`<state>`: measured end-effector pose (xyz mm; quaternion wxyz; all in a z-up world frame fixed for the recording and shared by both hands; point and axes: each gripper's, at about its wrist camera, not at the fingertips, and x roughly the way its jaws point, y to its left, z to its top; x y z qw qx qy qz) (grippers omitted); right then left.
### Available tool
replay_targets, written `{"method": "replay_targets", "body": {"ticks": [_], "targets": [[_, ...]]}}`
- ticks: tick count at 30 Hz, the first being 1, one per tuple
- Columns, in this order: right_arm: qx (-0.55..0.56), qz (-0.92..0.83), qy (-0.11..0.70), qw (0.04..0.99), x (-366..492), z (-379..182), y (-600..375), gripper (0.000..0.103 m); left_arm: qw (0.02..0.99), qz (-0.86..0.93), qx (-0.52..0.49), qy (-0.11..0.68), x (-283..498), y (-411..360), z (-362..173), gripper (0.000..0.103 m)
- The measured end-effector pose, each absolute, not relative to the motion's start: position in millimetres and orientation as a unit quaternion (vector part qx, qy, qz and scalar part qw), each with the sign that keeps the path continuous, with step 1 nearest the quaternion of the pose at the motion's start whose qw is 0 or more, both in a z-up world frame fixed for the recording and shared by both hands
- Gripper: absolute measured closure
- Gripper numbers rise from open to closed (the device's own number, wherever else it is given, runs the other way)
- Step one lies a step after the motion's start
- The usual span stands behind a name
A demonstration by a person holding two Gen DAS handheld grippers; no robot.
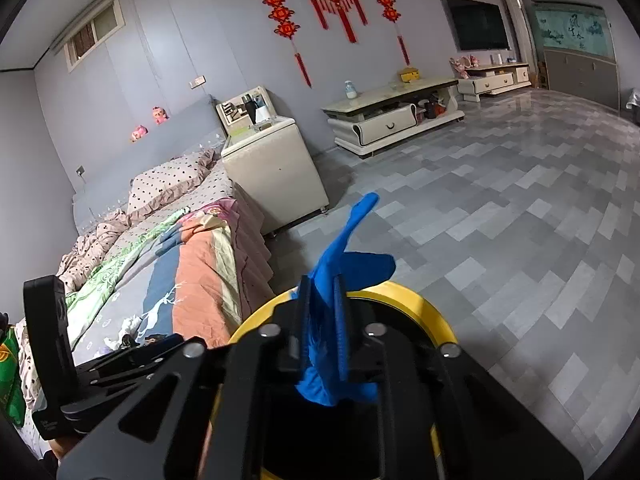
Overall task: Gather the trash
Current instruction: 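Carry the black bag and blue glove to the yellow bin while opening both tools over it, then grasp the green chip bag with the left tool while the right tool grasps the bubble-wrap bundle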
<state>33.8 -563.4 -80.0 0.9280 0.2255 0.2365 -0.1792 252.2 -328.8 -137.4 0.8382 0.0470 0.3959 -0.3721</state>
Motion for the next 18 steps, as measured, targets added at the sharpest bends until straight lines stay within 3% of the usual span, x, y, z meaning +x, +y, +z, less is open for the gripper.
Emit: {"method": "replay_targets", "body": {"ticks": [2, 10, 18], "targets": [[0.228, -0.181, 0.236, 0.927, 34, -80, -564, 0.062, 0.84, -0.367, 0.044, 0.399, 253, -325, -137, 0.047], [0.231, -0.184, 0.246, 0.923, 28, -83, -555, 0.061, 0.863, -0.334, 0.045, 0.377, 246, -294, -124, 0.02], [0.214, -0.136, 0.237, 0.938, 25, -78, -517, 0.049, 0.889, -0.282, 0.047, 0.357, 241, -236, -110, 0.009]]}}
